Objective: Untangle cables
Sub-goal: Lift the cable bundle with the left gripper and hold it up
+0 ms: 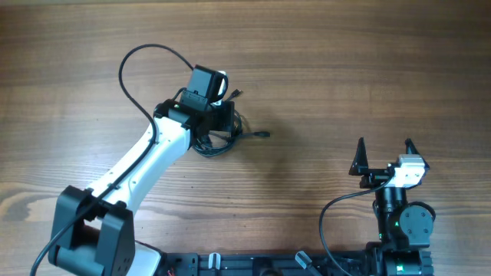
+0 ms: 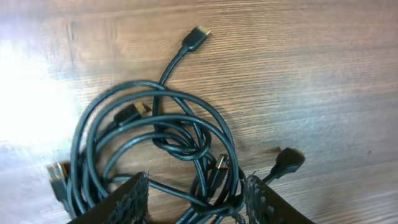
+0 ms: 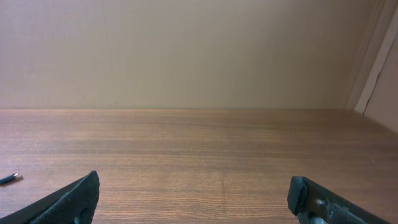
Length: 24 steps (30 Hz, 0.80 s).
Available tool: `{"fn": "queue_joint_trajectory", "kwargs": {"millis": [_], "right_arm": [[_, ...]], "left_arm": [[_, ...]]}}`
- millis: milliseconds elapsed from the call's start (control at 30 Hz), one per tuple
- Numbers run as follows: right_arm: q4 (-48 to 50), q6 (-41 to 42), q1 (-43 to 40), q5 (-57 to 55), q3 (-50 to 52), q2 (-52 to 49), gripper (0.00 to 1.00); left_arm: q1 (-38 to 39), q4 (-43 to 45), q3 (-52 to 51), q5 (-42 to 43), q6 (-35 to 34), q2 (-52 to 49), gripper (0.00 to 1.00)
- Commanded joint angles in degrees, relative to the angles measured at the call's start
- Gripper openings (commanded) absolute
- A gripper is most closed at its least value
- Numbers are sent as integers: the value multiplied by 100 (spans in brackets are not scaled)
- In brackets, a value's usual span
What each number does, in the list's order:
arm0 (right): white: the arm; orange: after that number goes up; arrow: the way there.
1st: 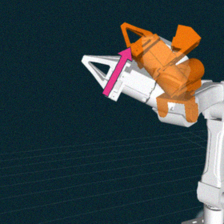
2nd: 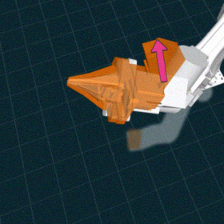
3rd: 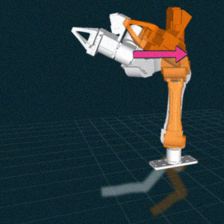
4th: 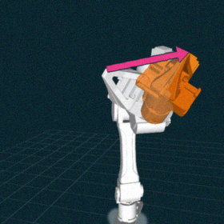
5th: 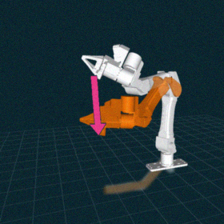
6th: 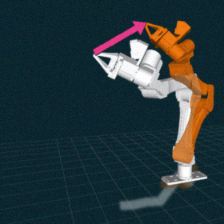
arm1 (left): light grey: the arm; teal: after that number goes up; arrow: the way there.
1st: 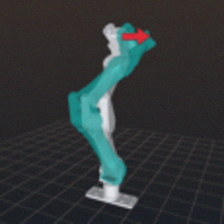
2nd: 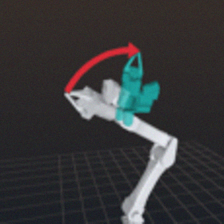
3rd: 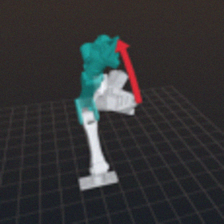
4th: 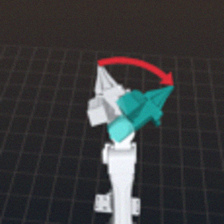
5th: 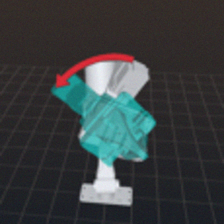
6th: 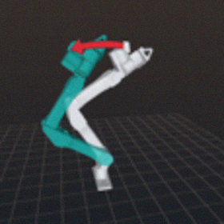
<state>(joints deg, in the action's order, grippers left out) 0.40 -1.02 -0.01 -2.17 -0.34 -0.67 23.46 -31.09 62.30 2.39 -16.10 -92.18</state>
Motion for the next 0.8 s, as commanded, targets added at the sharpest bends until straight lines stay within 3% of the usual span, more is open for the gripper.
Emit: {"fn": "queue_joint_trajectory", "kwargs": {"millis": [0, 133, 167, 200, 333, 433, 467, 567, 600, 633, 767], "right_arm": [[22, -46, -17, -92, 4, 39, 100], [20, -46, -17, -92, 4, 39, 100], [20, -46, -17, -92, 4, 39, 100], [22, -44, -17, -92, 4, 39, 100], [20, -46, -17, -92, 4, 39, 100], [22, -44, -17, -92, 4, 39, 100], [20, -46, -17, -92, 4, 39, 100], [20, -48, -17, -92, 4, 39, 100], [22, -48, -17, -92, 4, 39, 100], [20, -46, -17, -92, 4, 39, 100], [22, -44, -17, -92, 4, 39, 100]], "left_arm": [[-4, 4, -72, -50, -1032, -249, 36], [-4, 136, -72, 2, -1095, -396, 35], [-4, 177, -72, 63, -1239, -393, 13], [-7, 199, -72, 197, -1392, -393, 4], [-4, 173, -81, 444, -1585, -396, 4], [-4, 109, -208, 439, -2889, -428, 4], [-4, 109, -289, 439, -3305, -433, 4], [-4, 111, -487, 376, -4120, -433, 19], [-4, 111, -551, 376, -4404, -433, 35], [-4, 107, -588, 376, -4660, -433, 38], [-4, -7, -601, 466, -5263, -433, 38]]}}
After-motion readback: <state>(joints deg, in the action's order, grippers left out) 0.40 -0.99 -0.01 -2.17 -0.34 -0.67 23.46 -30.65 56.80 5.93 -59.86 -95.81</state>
